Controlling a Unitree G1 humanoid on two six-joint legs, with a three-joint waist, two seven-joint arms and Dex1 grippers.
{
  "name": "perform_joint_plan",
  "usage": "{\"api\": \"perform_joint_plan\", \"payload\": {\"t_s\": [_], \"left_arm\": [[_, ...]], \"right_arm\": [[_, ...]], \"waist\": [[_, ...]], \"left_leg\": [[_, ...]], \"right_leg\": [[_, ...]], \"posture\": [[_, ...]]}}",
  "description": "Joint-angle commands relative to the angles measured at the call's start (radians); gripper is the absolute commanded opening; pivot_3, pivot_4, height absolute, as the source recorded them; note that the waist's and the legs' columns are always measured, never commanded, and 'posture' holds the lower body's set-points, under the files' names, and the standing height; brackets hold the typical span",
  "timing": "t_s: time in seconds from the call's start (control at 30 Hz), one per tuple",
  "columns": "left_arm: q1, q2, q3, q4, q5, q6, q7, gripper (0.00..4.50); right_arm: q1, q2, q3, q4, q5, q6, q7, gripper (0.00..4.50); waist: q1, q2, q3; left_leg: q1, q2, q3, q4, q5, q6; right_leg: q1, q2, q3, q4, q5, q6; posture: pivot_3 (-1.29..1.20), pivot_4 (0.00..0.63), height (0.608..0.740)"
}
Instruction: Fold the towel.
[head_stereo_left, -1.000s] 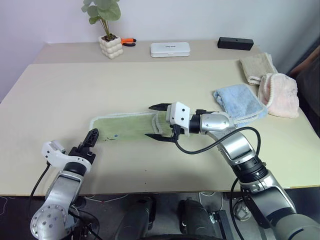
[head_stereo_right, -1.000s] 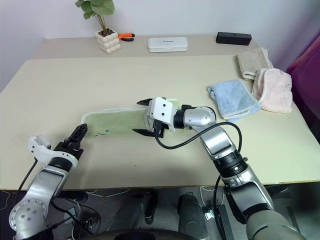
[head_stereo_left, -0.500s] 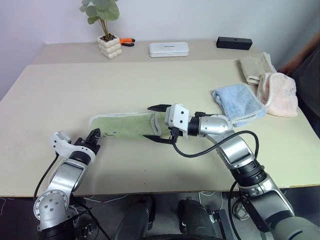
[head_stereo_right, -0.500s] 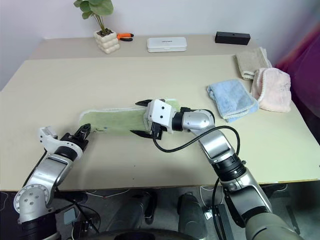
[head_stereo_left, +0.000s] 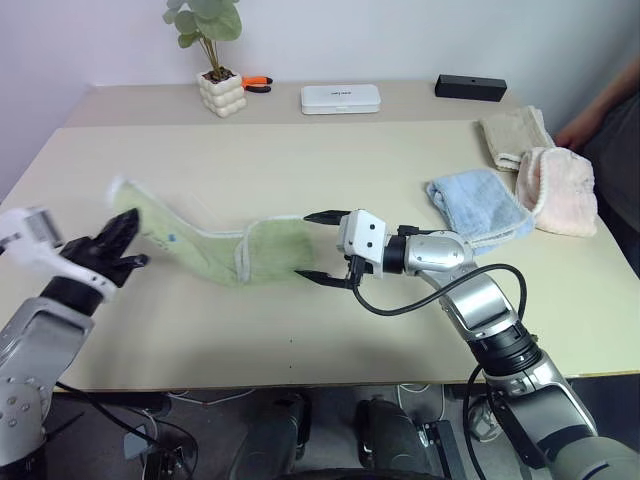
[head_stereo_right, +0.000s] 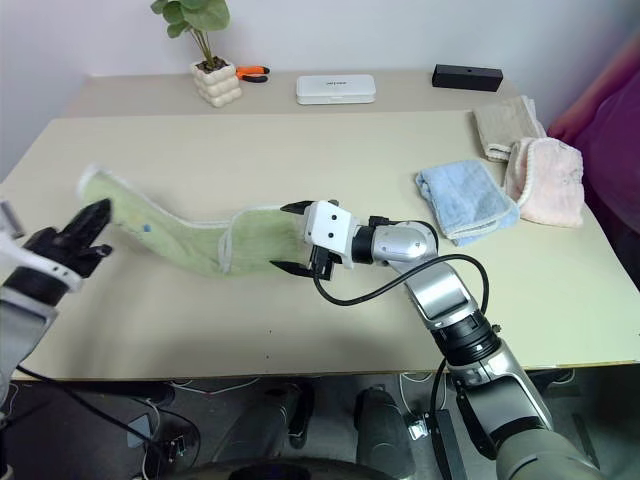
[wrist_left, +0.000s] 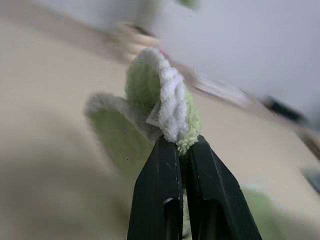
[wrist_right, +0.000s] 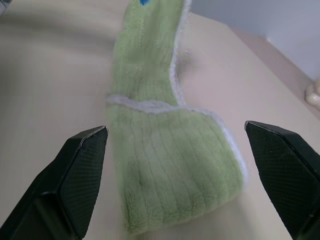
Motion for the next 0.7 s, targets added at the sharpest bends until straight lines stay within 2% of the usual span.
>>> {"api": "perform_joint_plan", "payload": {"t_s": [0.03, 0.13, 0.27, 0.5, 0.6, 0.7], "left_arm": [[-0.111, 0.067, -0.179, -0.067, 0.079, 0.048, -0.157, 0.05], [-0.217, 0.103, -0.394, -0.052, 0.186, 0.108, -0.299, 0.05], [-0.272, 0.086, -0.518, 0.034, 0.317, 0.11, -0.376, 0.05], [-0.297, 0.026, -0.526, 0.093, 0.382, 0.131, -0.42, 0.05], [-0.273, 0.022, -0.489, 0.086, 0.367, 0.143, -0.44, 0.94], [-0.24, 0.018, -0.401, 0.046, 0.309, 0.146, -0.442, 2.44]], "right_arm": [[-0.013, -0.003, -0.031, 0.002, 0.0, -0.011, -0.011, 4.5], [-0.004, -0.016, -0.043, 0.026, -0.02, -0.022, -0.031, 4.5], [0.008, -0.031, -0.066, 0.024, -0.025, -0.02, -0.043, 4.5], [0.046, -0.063, -0.088, -0.007, -0.03, -0.008, -0.062, 4.5], [0.053, -0.066, -0.087, -0.005, -0.034, -0.01, -0.067, 4.5], [0.05, -0.066, -0.087, -0.004, -0.033, -0.006, -0.068, 4.5]], "waist": [[0.0, 0.0, 0.0], [-0.001, 0.0, 0.0], [-0.014, 0.0, 0.0], [-0.023, 0.0, 0.0], [-0.024, 0.0, 0.0], [-0.025, 0.0, 0.0]], "left_leg": [[0.0, 0.0, 0.0, 0.0, 0.0, 0.0], [0.0, 0.0, 0.0, 0.0, 0.0, 0.0], [0.0, 0.0, 0.002, -0.004, 0.004, -0.003], [0.0, 0.001, 0.0, -0.007, 0.005, -0.004], [0.0, 0.002, 0.0, -0.007, 0.005, -0.004], [0.0, 0.002, 0.0, -0.007, 0.005, -0.004]], "right_leg": [[0.0, 0.0, 0.0, 0.0, 0.0, 0.0], [0.0, 0.0, 0.0, 0.0, 0.001, 0.001], [-0.001, 0.001, 0.006, 0.001, 0.001, 0.002], [-0.002, 0.003, 0.006, 0.002, 0.001, 0.001], [-0.002, 0.003, 0.006, 0.002, 0.001, 0.001], [-0.002, 0.003, 0.006, 0.002, 0.001, 0.001]], "posture": [[0.0, 0.15, 0.736], [0.0, 0.15, 0.736], [0.0, 0.15, 0.736], [0.0, 0.15, 0.736], [0.0, 0.15, 0.736], [0.0, 0.15, 0.736]]}}
